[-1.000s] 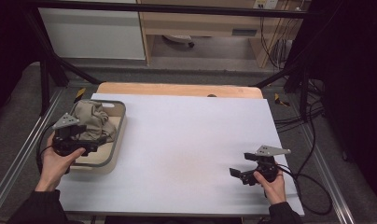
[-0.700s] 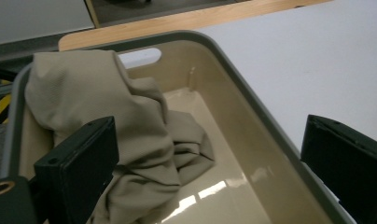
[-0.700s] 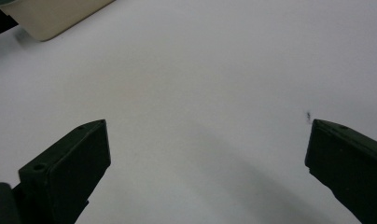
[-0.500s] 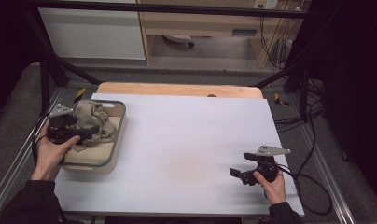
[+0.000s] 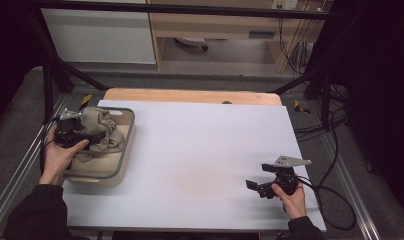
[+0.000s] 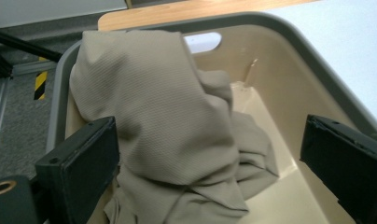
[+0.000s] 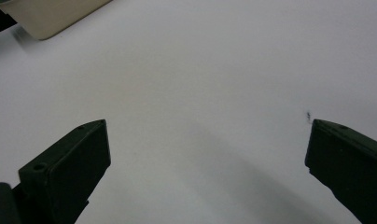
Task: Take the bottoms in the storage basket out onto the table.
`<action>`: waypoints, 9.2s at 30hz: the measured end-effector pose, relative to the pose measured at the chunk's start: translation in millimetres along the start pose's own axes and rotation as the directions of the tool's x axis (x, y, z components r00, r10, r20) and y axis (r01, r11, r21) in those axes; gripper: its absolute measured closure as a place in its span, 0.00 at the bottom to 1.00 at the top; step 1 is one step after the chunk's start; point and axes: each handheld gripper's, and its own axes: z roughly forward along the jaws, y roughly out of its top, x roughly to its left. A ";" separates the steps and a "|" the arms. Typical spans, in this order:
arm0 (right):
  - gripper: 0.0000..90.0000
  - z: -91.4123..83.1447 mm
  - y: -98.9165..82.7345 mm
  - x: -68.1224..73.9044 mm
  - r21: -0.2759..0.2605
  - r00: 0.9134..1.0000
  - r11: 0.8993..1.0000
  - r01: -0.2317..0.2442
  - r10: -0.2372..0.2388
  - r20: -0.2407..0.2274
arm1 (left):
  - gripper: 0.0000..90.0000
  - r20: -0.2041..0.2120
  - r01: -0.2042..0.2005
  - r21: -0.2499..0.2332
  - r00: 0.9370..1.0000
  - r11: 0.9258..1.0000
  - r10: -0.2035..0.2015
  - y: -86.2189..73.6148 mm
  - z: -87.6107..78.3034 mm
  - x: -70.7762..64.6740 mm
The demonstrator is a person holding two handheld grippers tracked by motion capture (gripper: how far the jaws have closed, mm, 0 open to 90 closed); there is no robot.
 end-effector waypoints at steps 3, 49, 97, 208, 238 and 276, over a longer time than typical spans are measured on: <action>0.01 -0.1 0.1 -0.1 -0.001 1.000 1.000 0.001 -0.001 0.000 | 0.05 -0.013 0.001 0.015 1.000 1.000 0.000 -0.5 6.4 2.3; 0.01 0.3 -0.2 0.1 0.005 1.000 1.000 0.000 0.000 0.001 | 0.45 -0.121 0.003 0.087 0.993 0.996 0.008 -9.6 53.6 3.8; 0.01 -0.6 0.2 -0.4 0.000 1.000 1.000 0.004 -0.004 0.003 | 0.83 -0.079 0.016 -0.113 0.997 0.993 -0.025 -2.8 9.2 6.5; 0.01 -0.3 0.3 -0.7 0.003 1.000 1.000 0.005 -0.005 0.005 | 0.83 0.073 0.064 -0.626 0.997 0.777 -0.023 28.7 -104.2 -30.9; 0.01 -0.2 0.2 -0.5 0.003 1.000 1.000 0.004 -0.004 0.004 | 0.83 0.112 0.086 -0.702 0.994 0.707 -0.010 46.5 -124.8 -50.0; 0.01 -0.7 0.3 -0.7 0.001 1.000 1.000 0.005 -0.005 0.003 | 0.83 0.175 0.099 -0.734 0.983 0.672 0.046 70.9 -122.6 -90.5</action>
